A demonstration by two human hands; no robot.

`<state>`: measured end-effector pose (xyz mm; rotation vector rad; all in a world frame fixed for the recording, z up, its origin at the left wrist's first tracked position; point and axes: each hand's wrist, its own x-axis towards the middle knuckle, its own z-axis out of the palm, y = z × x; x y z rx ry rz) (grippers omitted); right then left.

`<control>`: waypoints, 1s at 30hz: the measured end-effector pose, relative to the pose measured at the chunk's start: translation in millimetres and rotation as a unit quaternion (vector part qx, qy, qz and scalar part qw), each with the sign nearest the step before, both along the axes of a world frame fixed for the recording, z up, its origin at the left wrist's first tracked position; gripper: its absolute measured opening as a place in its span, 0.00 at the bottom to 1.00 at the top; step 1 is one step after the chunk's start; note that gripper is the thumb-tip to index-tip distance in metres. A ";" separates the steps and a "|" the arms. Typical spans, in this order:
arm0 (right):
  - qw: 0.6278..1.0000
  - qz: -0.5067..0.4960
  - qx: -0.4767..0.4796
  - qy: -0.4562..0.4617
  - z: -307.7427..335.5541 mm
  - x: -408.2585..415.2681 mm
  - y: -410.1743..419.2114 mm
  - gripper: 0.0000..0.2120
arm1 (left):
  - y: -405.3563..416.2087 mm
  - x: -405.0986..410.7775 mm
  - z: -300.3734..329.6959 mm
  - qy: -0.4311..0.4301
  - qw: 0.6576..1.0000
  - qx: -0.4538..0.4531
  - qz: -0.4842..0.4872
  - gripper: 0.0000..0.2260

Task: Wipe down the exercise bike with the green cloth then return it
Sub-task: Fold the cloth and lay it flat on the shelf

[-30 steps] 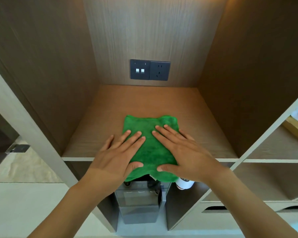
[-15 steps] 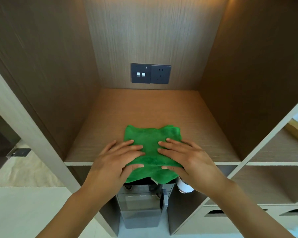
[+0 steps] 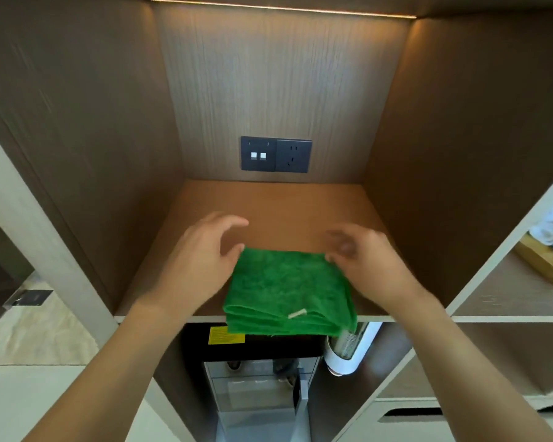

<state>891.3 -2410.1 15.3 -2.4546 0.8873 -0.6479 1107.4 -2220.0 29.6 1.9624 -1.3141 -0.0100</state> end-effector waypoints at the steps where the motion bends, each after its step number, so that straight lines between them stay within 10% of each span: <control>1: 0.998 -0.015 -0.056 0.025 -7.4 -1.7 6.2 0.18 | 3.9 -5.9 -5.2 -0.025 1.000 0.008 -0.007 0.16; 6: 0.984 0.128 -0.081 0.099 -28.2 -13.7 75.8 0.30 | 29.6 -32.9 -38.9 -0.072 0.966 0.206 -0.139 0.27; 14: 0.953 0.158 -0.121 0.230 -37.9 -21.1 64.2 0.35 | 26.5 -35.2 -50.1 -0.130 0.948 0.260 -0.125 0.39; 30: 0.961 0.017 -0.078 0.263 -6.7 -8.0 -9.1 0.30 | -93.3 -33.3 -34.1 -0.155 0.960 0.180 -0.147 0.23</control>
